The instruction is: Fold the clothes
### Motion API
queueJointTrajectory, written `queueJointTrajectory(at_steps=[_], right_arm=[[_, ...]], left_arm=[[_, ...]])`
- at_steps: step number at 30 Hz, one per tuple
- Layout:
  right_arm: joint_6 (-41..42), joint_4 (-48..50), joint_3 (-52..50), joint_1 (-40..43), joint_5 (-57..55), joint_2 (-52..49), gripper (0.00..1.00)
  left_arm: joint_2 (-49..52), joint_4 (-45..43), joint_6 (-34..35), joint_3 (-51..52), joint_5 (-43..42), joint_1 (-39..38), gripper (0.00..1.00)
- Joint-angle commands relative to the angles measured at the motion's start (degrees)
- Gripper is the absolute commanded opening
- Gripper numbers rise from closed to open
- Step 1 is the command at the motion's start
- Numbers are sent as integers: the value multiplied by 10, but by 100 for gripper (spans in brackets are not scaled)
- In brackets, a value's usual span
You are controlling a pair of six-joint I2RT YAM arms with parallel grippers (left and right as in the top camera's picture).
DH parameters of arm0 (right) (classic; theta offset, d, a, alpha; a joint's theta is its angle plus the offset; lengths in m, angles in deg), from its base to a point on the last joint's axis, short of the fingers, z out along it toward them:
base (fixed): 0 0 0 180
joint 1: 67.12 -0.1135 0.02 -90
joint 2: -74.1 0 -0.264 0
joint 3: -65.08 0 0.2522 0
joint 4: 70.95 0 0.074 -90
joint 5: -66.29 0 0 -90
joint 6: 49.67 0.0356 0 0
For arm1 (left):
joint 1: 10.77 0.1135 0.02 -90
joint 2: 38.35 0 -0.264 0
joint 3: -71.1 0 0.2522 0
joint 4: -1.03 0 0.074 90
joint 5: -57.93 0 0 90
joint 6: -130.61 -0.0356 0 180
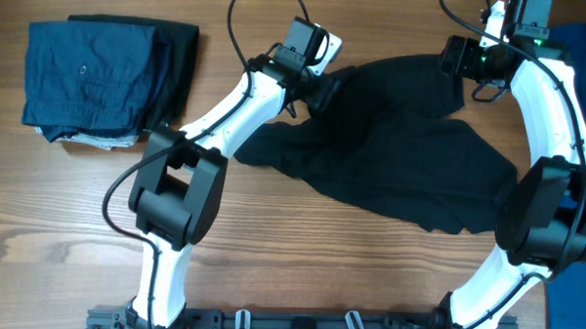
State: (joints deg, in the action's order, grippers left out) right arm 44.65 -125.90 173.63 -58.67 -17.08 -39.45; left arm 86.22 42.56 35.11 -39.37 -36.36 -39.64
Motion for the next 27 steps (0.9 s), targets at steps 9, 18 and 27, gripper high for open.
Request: queueJointTrajectory(at_steps=[9, 18, 27], right_arm=[[6, 0, 6, 2, 7, 3, 100], [6, 0, 6, 2, 7, 3, 100], [6, 0, 6, 2, 7, 3, 100]], left_arm=[[63, -28, -3, -8, 3, 14, 74], [68, -34, -3, -8, 3, 14, 37], [68, -34, -3, -8, 3, 14, 13]])
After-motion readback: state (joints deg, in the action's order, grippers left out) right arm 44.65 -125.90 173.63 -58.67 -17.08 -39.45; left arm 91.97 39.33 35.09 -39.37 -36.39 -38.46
